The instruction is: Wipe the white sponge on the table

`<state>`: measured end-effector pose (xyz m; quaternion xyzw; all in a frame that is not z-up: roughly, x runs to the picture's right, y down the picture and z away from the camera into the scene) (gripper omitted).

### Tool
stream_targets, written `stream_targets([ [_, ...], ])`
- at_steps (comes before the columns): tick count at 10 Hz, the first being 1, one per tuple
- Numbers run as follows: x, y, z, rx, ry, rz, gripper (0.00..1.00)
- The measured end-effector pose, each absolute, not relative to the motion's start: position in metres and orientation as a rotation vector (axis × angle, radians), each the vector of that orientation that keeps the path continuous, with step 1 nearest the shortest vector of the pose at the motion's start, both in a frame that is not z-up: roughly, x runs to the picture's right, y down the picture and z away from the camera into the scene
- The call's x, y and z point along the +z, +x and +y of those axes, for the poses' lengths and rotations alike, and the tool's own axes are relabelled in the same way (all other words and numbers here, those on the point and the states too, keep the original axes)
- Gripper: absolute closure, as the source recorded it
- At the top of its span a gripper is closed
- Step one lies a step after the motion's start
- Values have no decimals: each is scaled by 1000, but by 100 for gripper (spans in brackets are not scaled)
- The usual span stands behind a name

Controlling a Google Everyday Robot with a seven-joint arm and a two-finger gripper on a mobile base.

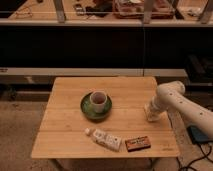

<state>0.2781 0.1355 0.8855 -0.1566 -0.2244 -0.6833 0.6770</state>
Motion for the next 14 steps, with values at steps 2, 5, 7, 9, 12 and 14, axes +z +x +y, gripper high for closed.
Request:
stream_targets([
  [2, 896, 248, 118, -1569, -323, -508, 100],
  [5, 890, 186, 130, -1648, -282, -594, 100],
  [7, 868, 163, 154, -1700, -272, -668, 100],
  [9, 840, 168, 173, -1736, -275, -697, 100],
  [12, 811, 222, 203, -1749, -346, -663, 100],
  [14, 815, 266, 212, -1710, -422, -609, 100],
])
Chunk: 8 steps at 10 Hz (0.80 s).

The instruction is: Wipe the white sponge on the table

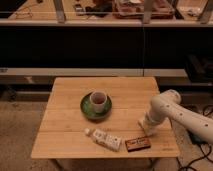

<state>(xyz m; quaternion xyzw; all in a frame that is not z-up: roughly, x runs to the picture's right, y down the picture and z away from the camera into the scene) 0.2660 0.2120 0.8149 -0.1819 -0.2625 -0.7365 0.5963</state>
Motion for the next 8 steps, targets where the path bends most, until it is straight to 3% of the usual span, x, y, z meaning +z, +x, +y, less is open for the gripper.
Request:
stream_targets([
  [4, 865, 295, 170, -1611, -449, -478, 100],
  [8, 905, 244, 123, -1650, -396, -446, 100],
])
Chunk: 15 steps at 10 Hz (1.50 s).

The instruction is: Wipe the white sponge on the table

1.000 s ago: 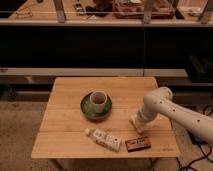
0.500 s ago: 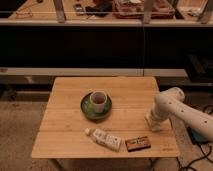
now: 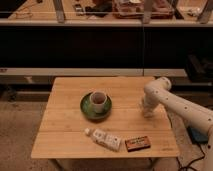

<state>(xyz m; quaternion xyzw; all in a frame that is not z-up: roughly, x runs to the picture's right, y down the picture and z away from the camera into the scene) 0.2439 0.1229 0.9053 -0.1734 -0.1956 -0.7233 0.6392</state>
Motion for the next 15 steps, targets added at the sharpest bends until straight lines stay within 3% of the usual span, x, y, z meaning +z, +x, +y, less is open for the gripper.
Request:
stream_targets([
  [2, 895, 182, 126, -1720, -331, -523, 100],
  [4, 861, 148, 154, -1791, -285, -620, 100],
  [9, 817, 189, 220, -1840, -352, -686, 100],
  [12, 835, 276, 206, -1736, -474, -552, 100],
  [15, 883, 302, 157, -1619, -504, -443, 100],
])
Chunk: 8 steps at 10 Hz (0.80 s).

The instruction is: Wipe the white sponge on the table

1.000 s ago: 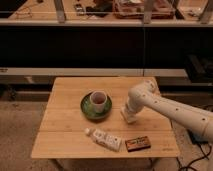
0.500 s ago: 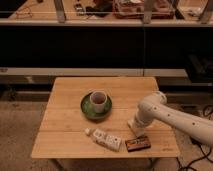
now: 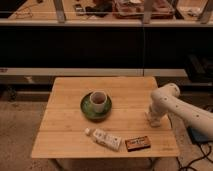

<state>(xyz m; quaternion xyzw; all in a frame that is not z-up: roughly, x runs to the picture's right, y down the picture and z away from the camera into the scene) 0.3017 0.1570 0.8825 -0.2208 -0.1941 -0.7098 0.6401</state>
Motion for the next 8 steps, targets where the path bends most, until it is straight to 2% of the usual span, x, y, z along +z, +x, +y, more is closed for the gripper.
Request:
stream_targets([
  [4, 927, 250, 111, -1627, -464, -427, 100],
  [6, 920, 196, 110, -1688, -405, -497, 100],
  [8, 893, 160, 128, -1746, -346, -579, 100],
])
